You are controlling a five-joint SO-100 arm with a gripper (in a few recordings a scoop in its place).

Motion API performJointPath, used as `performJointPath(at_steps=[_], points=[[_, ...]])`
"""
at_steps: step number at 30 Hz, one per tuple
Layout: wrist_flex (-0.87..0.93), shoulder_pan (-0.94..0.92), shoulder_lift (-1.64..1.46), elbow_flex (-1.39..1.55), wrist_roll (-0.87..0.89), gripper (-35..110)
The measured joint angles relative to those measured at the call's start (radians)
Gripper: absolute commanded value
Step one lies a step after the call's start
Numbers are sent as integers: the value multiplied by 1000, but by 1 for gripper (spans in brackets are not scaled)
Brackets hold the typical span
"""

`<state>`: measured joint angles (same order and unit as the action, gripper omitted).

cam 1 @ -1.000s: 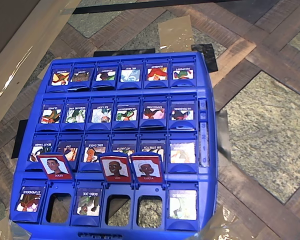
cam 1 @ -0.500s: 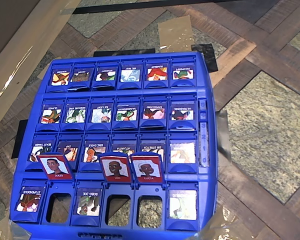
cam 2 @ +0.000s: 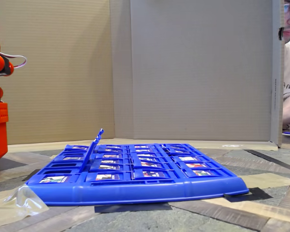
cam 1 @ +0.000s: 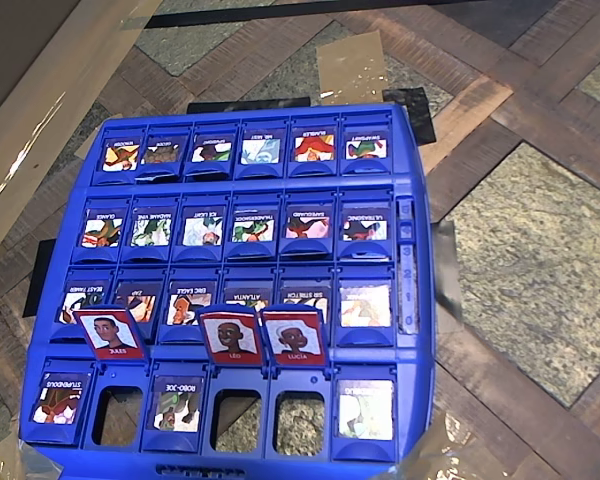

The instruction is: Flip A0.

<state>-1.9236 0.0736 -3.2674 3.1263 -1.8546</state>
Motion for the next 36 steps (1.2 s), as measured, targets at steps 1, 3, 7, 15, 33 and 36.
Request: performJointPath(at_steps=[1,3,7,15,33,36], points=[[0,0,0,0,-75,0],[0,0,0,0,-218,0],[0,0,0,0,-462,0],[0,0,0,0,-772,0],[0,0,0,0,-1075,0],[0,0,0,0,-1078,0]])
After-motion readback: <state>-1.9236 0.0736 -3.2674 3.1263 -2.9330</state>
